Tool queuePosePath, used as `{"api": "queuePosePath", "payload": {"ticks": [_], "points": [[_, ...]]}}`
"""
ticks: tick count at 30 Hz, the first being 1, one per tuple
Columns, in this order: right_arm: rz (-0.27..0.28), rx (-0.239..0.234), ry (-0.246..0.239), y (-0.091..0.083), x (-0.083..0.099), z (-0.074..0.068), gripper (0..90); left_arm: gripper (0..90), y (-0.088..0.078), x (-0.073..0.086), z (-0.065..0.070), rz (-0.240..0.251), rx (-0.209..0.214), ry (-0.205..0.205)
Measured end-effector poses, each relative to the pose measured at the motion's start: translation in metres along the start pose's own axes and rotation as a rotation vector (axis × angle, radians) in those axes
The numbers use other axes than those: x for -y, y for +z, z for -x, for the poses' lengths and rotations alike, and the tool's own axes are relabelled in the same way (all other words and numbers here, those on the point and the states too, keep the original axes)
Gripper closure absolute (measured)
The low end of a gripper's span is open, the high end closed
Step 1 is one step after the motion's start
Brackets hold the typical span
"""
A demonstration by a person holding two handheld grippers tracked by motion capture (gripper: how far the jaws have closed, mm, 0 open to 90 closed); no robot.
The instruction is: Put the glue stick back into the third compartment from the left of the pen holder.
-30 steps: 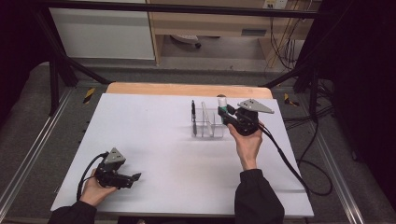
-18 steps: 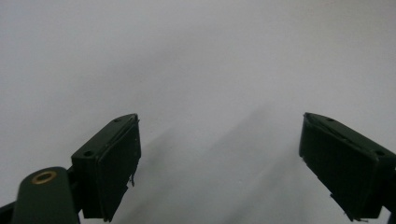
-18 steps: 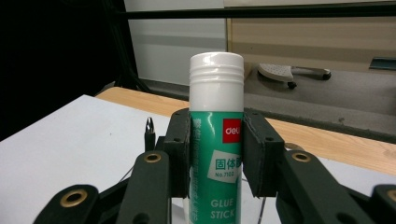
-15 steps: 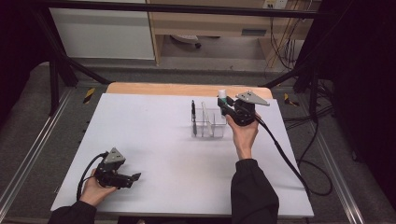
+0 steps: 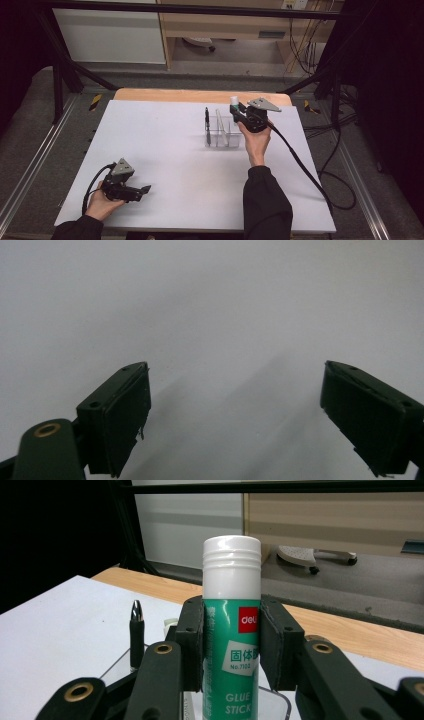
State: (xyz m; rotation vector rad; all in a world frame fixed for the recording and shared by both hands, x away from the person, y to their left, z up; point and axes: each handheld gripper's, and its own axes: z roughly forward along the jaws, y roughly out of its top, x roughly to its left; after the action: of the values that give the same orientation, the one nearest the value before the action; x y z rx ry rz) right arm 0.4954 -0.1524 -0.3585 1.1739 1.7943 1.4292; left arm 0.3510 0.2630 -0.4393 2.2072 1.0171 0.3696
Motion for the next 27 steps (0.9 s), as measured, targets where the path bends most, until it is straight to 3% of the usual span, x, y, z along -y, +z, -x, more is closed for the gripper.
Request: {"api": "queuePosePath", "payload": {"ticks": [13,27], "points": [[-0.024,-0.019,0.013,0.014,0.023,0.007,66.2,12.5,0.001,0.0,0.0,0.0,0.001,-0.001],[-0.046,-0.024,0.018,0.015,0.043,0.009,66.2,12.5,0.001,0.0,0.0,0.001,0.001,0.001]]}}
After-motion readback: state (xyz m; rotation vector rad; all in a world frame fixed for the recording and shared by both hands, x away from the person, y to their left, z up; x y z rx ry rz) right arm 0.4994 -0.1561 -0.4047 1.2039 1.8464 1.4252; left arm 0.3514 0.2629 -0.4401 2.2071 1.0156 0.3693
